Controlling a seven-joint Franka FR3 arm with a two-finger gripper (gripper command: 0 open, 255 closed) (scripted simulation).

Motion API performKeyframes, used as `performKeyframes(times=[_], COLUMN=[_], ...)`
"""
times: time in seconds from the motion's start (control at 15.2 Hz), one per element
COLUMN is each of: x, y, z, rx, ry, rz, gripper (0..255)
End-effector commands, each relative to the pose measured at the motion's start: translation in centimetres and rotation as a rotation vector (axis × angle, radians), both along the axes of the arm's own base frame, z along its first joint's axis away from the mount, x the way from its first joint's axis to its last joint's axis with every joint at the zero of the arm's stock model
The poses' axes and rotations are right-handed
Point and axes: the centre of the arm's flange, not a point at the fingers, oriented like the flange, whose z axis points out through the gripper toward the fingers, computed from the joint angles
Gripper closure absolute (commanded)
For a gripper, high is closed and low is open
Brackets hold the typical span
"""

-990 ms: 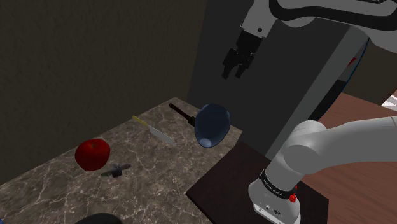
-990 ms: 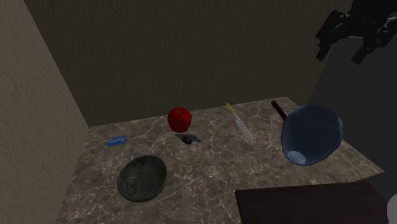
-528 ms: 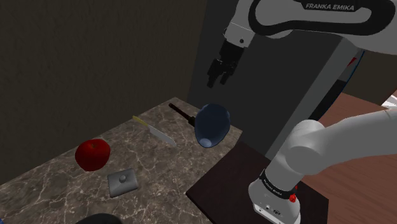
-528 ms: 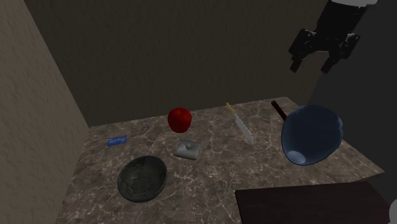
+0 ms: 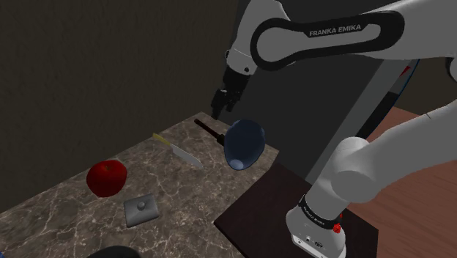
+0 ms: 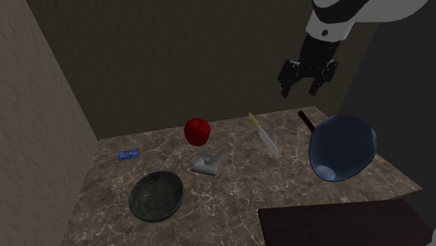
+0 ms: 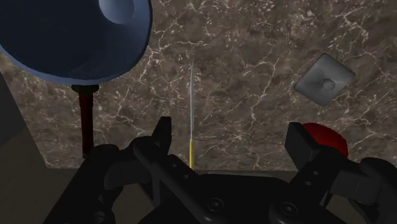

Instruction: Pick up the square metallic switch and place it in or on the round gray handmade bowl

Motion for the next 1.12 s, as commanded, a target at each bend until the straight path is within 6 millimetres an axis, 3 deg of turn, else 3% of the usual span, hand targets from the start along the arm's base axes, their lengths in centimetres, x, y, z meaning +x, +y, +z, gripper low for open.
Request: performKeyframes(times=[0.0,1.06], x=[0.9,5.4], y=[1.8,17.2], z=[-1.7,-15.3], rx=[-0.004,-0.044], ry=[-0.007,-0.049], rz=[0.042,0.371], gripper=[0,0])
